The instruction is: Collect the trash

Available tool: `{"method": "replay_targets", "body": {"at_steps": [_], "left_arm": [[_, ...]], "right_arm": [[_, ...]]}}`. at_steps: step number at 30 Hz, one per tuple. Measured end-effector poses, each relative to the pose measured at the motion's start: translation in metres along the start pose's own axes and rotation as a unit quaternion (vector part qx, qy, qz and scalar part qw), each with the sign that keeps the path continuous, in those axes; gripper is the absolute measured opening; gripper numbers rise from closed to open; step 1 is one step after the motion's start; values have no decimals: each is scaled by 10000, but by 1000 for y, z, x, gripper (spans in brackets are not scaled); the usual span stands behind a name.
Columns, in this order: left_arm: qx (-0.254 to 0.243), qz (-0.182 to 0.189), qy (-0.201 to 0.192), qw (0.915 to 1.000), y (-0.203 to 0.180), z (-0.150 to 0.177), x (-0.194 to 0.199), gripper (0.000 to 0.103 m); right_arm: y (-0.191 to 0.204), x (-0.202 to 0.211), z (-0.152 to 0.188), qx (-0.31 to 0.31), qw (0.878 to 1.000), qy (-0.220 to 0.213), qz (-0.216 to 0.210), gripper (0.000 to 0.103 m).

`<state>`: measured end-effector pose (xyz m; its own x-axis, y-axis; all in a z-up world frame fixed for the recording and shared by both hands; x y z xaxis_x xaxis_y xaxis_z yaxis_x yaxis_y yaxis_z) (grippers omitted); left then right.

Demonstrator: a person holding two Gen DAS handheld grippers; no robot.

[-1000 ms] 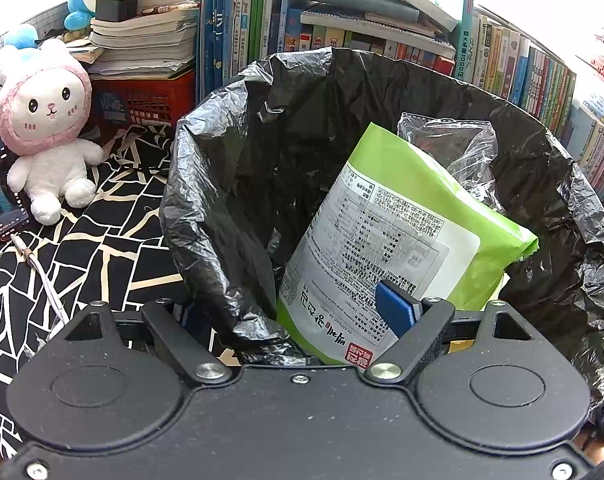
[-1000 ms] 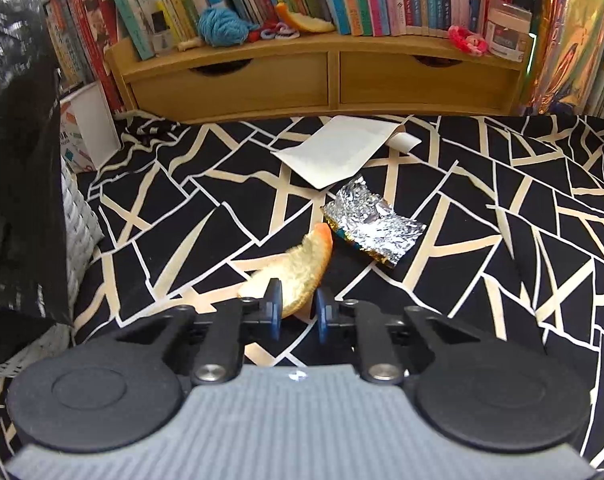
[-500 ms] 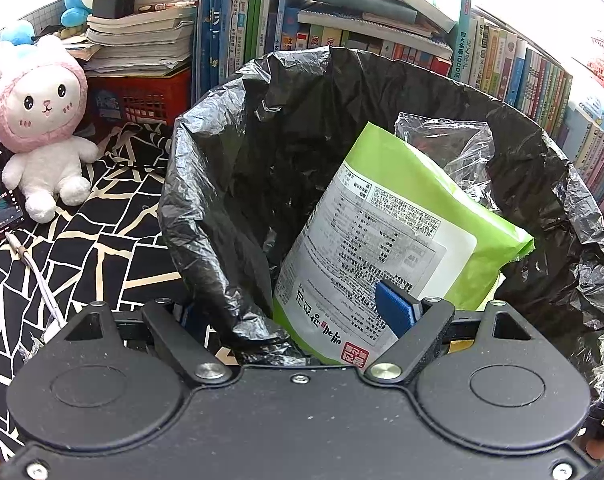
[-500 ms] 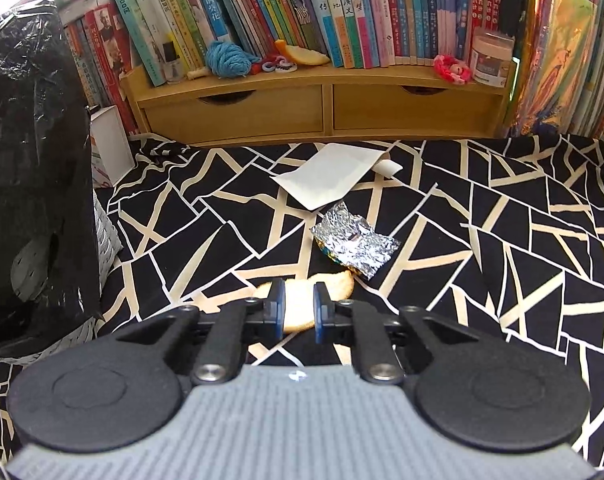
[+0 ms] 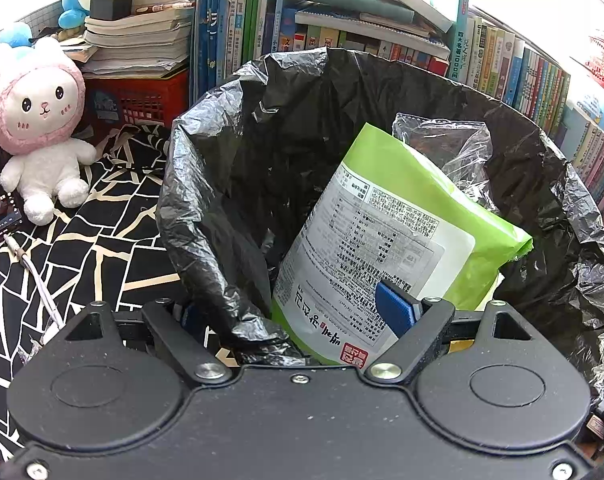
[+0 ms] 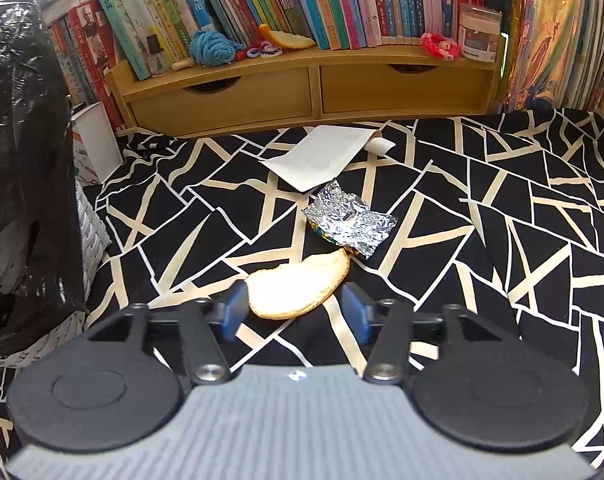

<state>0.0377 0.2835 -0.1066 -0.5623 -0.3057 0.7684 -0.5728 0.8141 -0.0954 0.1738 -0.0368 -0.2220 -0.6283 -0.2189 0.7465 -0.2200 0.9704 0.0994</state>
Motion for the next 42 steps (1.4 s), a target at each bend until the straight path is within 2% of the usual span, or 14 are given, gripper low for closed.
{"method": "replay_targets", "body": {"at_steps": [2, 5, 11, 14, 15, 16, 17, 19, 23, 28, 33, 39, 42], "left_arm": [[-1, -5, -10, 10000, 0, 0, 0, 84], [-15, -21, -22, 10000, -1, -1, 0, 84], [-47, -49, -49, 10000, -1, -1, 1, 84], [-68, -54, -50, 10000, -1, -2, 1, 84], [-70, -53, -49, 9999, -1, -2, 1, 84], [-67, -50, -50, 10000, -1, -2, 0, 84], [-60, -47, -54, 10000, -1, -2, 1, 84], [-54, -47, -64, 10000, -1, -2, 1, 84], [-50, -24, -80, 10000, -2, -3, 1, 84], [-33, 11, -96, 9999, -1, -2, 2, 84], [-26, 25, -113, 9999, 0, -2, 2, 84], [18, 50, -195, 9998, 0, -3, 3, 84], [47, 28, -288, 9996, 0, -3, 4, 84]], "right_arm": [[-1, -3, 1, -44, 10000, -4, 33, 78], [-3, -9, 2, -73, 9999, -6, 81, 84], [1, -29, 2, 46, 9999, 31, 143, 88], [2, -45, 4, -41, 9993, 343, 160, 93], [3, -45, 2, -26, 9994, 306, 142, 94], [4, -47, 2, -40, 9993, 366, 118, 92], [4, -47, 2, -27, 9992, 382, 130, 81], [6, -44, 0, 76, 9992, 381, 119, 66], [7, -35, -4, 155, 9992, 365, -2, 53], [12, -10, -15, 161, 9996, 159, -137, 49], [21, 34, -46, 137, 9986, -336, -389, 49], [45, 109, -97, 235, 9893, -1066, -965, 49], [68, 144, -119, 463, 9818, -1261, -1341, 50]]}}
Point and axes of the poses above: each gripper's, at about its wrist camera, not at the fingertips, and x roughly against the way its jaws point, y to its left, z to its underside, the point moved 10 cm from there along -x, roughly the way its jaws point, and after that the axes turned 1 degree about -x, right-handed, at the moved point
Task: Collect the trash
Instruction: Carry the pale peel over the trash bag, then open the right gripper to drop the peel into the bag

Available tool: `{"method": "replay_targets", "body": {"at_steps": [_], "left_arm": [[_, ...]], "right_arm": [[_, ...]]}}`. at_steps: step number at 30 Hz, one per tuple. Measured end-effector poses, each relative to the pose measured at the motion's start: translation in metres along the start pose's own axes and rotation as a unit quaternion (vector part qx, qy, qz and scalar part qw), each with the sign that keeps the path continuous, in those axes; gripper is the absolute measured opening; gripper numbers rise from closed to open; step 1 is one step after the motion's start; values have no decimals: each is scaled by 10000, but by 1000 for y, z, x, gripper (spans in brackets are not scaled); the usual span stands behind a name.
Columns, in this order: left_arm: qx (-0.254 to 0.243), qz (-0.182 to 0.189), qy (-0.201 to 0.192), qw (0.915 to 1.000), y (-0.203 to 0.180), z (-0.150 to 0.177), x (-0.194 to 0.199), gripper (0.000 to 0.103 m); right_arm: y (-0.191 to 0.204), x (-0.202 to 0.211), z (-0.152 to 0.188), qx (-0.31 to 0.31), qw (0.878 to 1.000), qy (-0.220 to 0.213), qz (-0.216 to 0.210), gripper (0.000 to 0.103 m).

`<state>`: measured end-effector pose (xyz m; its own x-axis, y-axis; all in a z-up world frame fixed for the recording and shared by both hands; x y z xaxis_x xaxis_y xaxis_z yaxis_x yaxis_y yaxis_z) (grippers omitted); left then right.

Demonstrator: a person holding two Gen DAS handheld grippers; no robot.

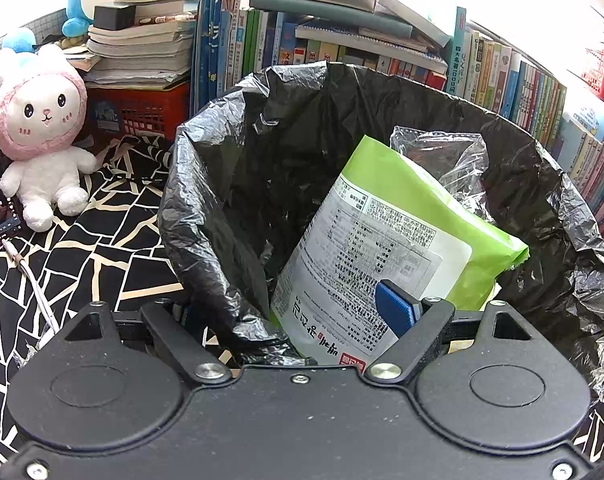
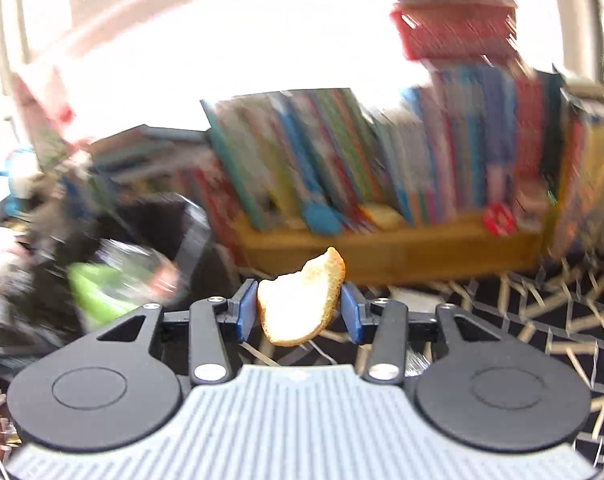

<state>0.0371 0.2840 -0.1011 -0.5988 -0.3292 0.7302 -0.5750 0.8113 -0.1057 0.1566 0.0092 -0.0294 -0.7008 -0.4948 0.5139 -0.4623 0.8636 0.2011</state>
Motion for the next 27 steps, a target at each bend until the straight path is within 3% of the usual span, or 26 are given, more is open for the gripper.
{"method": "replay_targets", "body": {"at_steps": [7, 15, 18, 22, 27], "left_arm": [[19, 17, -122, 9999, 0, -1, 2, 84], [-33, 114, -139, 9998, 1, 0, 2, 85], [-24, 120, -150, 9998, 1, 0, 2, 85], [-22, 129, -162, 9998, 0, 0, 3, 85], [-1, 143, -169, 9998, 1, 0, 2, 85]], "right_arm": [[65, 14, -36, 117, 9964, 155, -829, 51], [143, -2, -22, 685, 9891, 500, -1207, 52], [156, -8, -13, 722, 9871, 613, -1288, 55], [162, -13, -7, 752, 9864, 696, -1289, 70], [155, -10, -6, 634, 9875, 677, -1275, 76]]}}
Point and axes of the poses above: each gripper's, at about its wrist camera, not at the fingertips, and x roughly against the way its jaws point, y to its left, z to its underside, the point moved 10 cm from there along -x, roughly the way its jaws point, and after that the axes turned 1 degree about -x, right-handed, at the moved point
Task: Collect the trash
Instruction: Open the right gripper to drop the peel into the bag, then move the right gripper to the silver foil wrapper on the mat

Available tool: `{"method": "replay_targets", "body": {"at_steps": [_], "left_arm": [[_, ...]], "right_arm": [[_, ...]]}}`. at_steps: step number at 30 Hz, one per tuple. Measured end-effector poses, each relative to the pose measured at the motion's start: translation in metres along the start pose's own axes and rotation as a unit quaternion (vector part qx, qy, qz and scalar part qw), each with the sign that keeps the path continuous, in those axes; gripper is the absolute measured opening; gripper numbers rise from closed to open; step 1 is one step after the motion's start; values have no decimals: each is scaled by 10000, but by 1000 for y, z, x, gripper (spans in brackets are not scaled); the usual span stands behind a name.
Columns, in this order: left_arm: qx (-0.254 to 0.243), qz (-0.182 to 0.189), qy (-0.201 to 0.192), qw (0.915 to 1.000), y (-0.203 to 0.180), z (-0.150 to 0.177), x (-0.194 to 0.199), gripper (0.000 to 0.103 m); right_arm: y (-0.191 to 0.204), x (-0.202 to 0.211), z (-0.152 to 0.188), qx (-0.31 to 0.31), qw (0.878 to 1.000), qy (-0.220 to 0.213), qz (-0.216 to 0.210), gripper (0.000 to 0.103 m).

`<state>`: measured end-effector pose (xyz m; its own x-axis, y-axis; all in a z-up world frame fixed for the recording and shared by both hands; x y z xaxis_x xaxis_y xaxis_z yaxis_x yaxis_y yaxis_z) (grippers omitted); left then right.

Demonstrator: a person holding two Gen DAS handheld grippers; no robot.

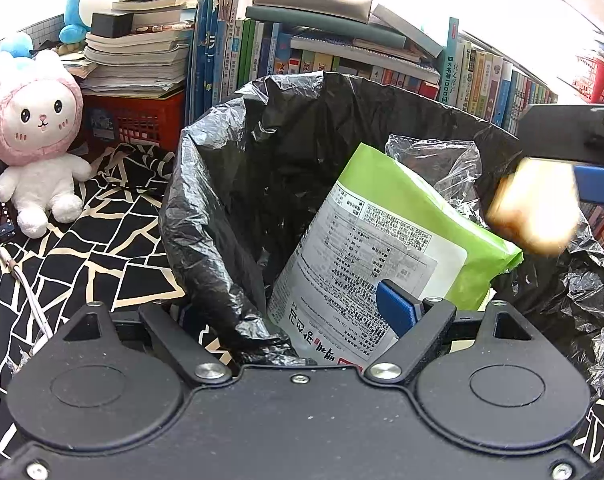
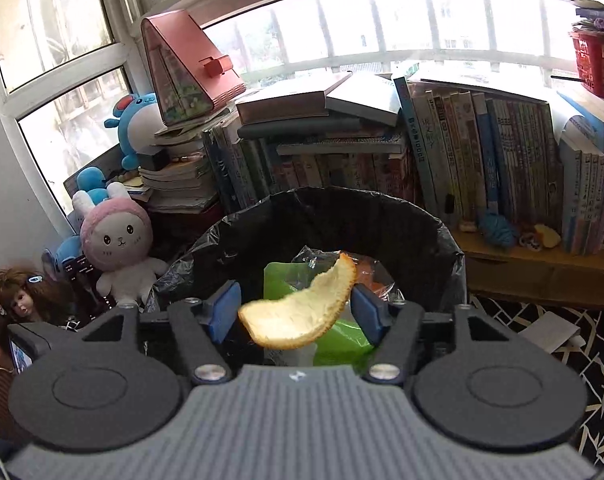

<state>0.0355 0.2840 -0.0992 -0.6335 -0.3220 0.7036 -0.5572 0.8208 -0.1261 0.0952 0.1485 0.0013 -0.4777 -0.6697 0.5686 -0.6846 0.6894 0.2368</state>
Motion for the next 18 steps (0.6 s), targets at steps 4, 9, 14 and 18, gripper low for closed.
{"method": "replay_targets", "body": {"at_steps": [4, 9, 14, 18], "left_arm": [[19, -3, -5, 10000, 0, 0, 0, 85], [-8, -9, 18, 10000, 0, 0, 0, 85], [-38, -27, 46, 10000, 0, 0, -1, 85], [-33, -28, 43, 10000, 0, 0, -1, 85]], "right_arm": [[-13, 9, -1, -117, 9998, -151, 114, 79], [-37, 21, 4, -298, 9986, -295, 318, 81], [-70, 35, 14, -617, 9954, -477, 548, 84], [-104, 43, 27, -947, 9909, -528, 794, 84]]}}
Point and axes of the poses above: each gripper's, at about its wrist camera, not at the fingertips, and x roughly against the way its jaws point, y to its left, z to its underside, the point moved 10 cm from there along -x, roughly the way its jaws point, and after that the axes turned 1 degree about -x, right-handed, at the moved point
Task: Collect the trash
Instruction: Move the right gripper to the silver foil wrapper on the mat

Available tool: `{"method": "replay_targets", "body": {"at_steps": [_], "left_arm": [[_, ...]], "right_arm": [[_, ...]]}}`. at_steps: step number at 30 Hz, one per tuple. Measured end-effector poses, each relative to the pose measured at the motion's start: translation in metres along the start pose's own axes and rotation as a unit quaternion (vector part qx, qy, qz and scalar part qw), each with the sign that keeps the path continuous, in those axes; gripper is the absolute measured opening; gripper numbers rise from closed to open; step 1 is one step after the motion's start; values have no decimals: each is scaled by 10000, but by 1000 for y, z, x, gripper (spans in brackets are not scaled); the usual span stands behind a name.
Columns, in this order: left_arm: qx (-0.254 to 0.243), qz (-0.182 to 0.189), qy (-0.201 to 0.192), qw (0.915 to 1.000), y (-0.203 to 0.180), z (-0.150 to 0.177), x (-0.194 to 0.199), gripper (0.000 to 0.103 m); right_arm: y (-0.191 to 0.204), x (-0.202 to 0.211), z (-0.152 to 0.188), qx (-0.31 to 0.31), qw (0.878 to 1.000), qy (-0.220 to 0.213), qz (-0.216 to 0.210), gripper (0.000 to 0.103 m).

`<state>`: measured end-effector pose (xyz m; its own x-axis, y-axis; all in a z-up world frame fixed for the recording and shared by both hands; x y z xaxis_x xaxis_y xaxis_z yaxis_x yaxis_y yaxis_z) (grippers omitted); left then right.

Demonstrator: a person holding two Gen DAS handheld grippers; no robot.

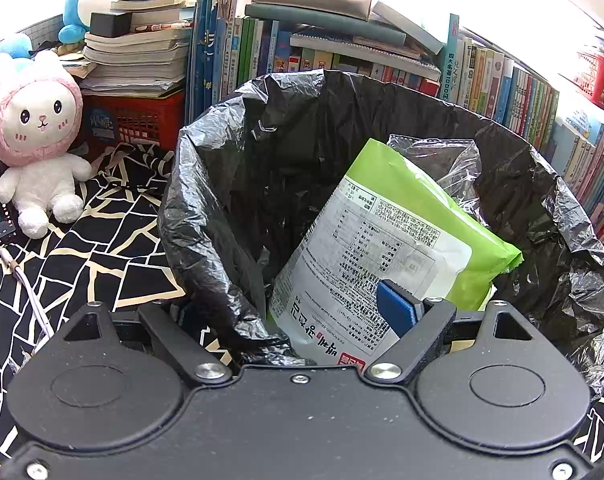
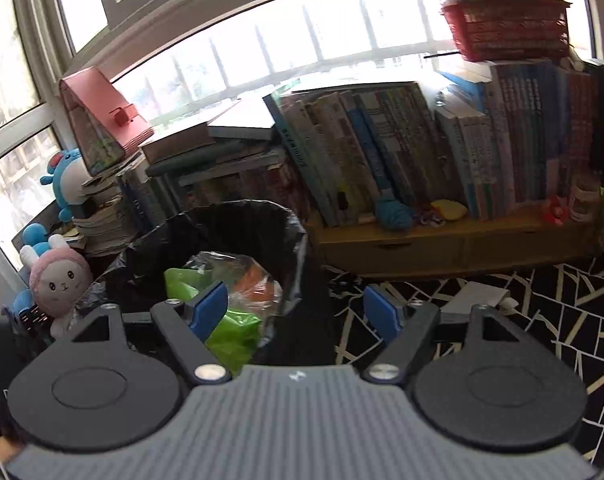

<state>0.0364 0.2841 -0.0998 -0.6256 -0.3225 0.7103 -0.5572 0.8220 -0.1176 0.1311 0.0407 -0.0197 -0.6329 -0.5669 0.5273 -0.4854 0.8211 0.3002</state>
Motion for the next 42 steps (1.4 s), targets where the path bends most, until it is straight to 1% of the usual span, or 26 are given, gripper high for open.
{"method": "replay_targets", "body": {"at_steps": [6, 11, 19, 27, 30, 33, 37, 42], "left_arm": [[-10, -47, 4, 10000, -1, 0, 0, 85], [-87, -151, -48, 9998, -2, -2, 1, 85], [-196, -159, -17, 9997, -2, -2, 0, 85], [-245, -173, 0, 9995, -3, -1, -1, 85], [-252, -188, -7, 9995, -3, -2, -1, 85], [-274, -206, -15, 9994, -3, -2, -1, 85], [-291, -215, -21, 9993, -4, -2, -1, 85], [-290, -214, -21, 9993, -4, -2, -1, 85]], "right_arm": [[-55, 4, 12, -351, 9984, -28, 443, 86], [-97, -1, 24, -556, 9948, -26, 858, 88], [-160, -25, 58, -974, 9823, 104, 1599, 89], [-199, -59, 83, -881, 9721, 343, 2146, 91], [-208, -73, 90, -807, 9705, 459, 2224, 91], [-211, -90, 96, -677, 9710, 594, 2215, 91], [-210, -115, 103, -419, 9717, 824, 2176, 91], [-206, -142, 112, -270, 9699, 1038, 2184, 92]]}}
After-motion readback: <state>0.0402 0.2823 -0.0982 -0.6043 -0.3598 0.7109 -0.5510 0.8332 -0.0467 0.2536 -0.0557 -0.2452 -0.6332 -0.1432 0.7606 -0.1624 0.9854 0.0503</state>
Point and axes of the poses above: each gripper's, at about its wrist camera, not at the fingertips, and x roughly against the way its jaws point, y to its left, z to its underside, the point moved 10 cm from there along -x, roughly the way its jaws point, and after that the axes turned 1 degree about -x, right-handed, at the moved point
